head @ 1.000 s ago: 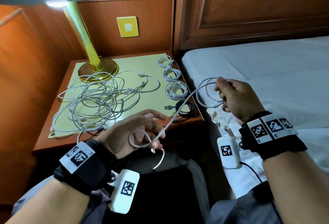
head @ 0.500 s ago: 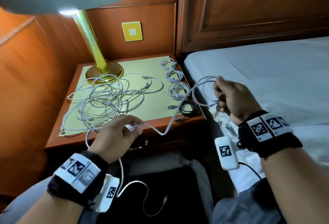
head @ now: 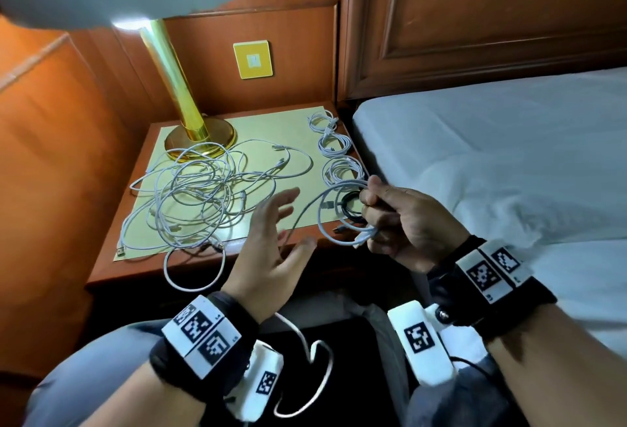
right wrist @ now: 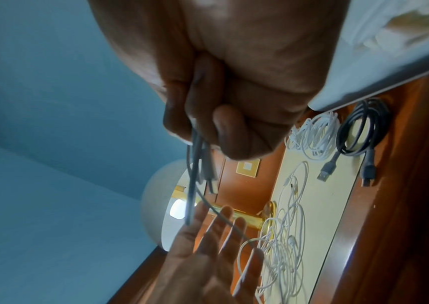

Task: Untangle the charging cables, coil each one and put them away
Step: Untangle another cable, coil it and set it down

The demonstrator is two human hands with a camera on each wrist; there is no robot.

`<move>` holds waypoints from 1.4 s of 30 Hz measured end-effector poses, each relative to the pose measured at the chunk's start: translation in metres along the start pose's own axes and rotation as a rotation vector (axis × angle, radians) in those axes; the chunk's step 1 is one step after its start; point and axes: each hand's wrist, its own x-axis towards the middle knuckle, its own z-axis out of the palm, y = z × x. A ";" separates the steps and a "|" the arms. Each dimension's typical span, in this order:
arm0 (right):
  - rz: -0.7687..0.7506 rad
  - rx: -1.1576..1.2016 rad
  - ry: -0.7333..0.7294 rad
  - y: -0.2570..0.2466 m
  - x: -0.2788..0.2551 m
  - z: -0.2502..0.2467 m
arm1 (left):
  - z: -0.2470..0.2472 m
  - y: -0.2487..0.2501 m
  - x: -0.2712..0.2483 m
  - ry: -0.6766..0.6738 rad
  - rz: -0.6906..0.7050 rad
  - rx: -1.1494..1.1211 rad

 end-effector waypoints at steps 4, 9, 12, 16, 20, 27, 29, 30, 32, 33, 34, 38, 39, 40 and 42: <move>0.056 0.069 -0.060 -0.002 -0.001 0.003 | 0.002 -0.003 0.008 0.009 0.001 0.010; -0.039 0.236 0.107 -0.013 0.005 -0.021 | -0.006 -0.008 0.012 0.062 -0.063 0.139; -0.113 0.167 0.216 -0.019 0.003 -0.034 | -0.010 -0.016 0.011 0.039 -0.010 0.398; -0.254 -0.004 0.200 -0.014 0.003 -0.028 | -0.007 -0.019 0.011 0.006 0.096 0.510; -0.598 -0.678 0.194 0.004 -0.005 -0.007 | -0.002 -0.016 0.006 -0.197 0.286 0.501; -0.576 -1.142 0.063 0.022 0.002 -0.007 | -0.008 -0.003 0.005 -0.203 0.377 0.322; -0.452 -1.179 0.026 0.023 0.005 -0.011 | -0.015 -0.002 0.006 -0.123 0.387 0.333; -0.398 -1.150 -0.001 0.024 0.006 -0.010 | -0.017 -0.002 0.007 -0.091 0.387 0.334; -0.332 -1.068 -0.089 0.026 0.006 -0.005 | -0.020 -0.003 0.009 -0.054 0.390 0.337; -0.307 -1.029 -0.141 0.026 0.004 0.000 | -0.021 -0.005 0.010 -0.042 0.398 0.350; -0.275 -0.982 -0.192 0.025 0.002 0.004 | -0.022 -0.007 0.012 -0.030 0.397 0.370; -0.200 -0.745 -0.259 0.020 -0.005 0.004 | -0.027 -0.017 0.016 -0.021 0.210 0.282; -0.210 -0.710 -0.253 0.020 -0.005 0.002 | -0.026 -0.017 0.015 -0.044 0.154 0.219; -0.222 -0.675 -0.234 0.021 -0.004 0.002 | -0.024 -0.013 0.013 -0.069 0.107 0.167; -0.217 -0.552 -0.175 0.022 -0.002 0.004 | -0.018 -0.004 0.008 -0.133 0.023 0.045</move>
